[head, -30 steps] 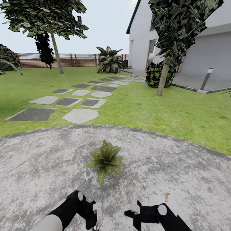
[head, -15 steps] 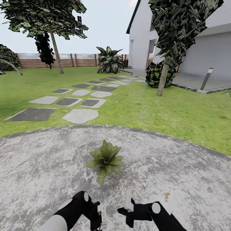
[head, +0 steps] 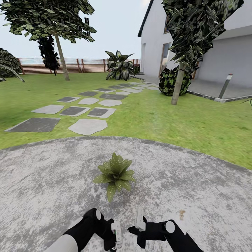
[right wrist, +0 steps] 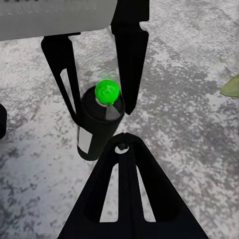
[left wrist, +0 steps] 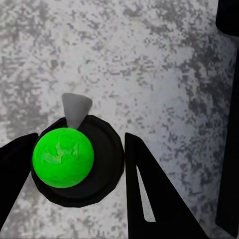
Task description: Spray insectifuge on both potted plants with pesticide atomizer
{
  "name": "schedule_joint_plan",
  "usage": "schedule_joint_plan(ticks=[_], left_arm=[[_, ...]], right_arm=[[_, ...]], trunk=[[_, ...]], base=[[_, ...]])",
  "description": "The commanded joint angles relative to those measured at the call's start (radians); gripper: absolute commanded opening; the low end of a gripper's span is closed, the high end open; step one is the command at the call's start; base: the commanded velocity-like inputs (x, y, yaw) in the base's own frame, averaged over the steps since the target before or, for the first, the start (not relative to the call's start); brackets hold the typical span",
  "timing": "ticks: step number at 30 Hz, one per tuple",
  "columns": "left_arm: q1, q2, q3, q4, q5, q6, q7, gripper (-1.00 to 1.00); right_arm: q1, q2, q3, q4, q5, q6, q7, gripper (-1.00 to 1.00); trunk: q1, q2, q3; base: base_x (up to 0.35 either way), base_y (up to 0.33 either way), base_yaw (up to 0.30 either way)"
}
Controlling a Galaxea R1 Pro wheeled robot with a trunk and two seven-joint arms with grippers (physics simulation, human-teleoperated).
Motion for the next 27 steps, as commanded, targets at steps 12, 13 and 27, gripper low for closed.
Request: schedule_joint_plan(ticks=[12, 13, 27], left_arm=[[0.0, -0.031, -0.001, 0.005, 0.003, -0.001, -0.005, -1.0], [0.0, -0.032, -0.001, 0.005, 0.003, -0.001, -0.005, -1.0], [0.0, -0.04, -0.001, 0.005, 0.008, -0.005, -0.006, -1.0]], right_arm=[[0.0, 0.0, -0.001, -0.001, 0.008, -0.005, 0.0, -1.0], [0.0, 0.0, -0.001, -0.001, 0.008, -0.005, 0.0, -1.0], [0.0, 0.001, -0.001, -0.001, 0.008, -0.005, -0.001, -1.0]], trunk=[[0.0, 0.0, -0.001], [0.0, 0.0, -0.001], [0.0, 0.0, -0.001]], base=[[0.0, 0.0, 0.0], [0.0, 0.0, 0.0], [0.0, 0.0, 0.0]])
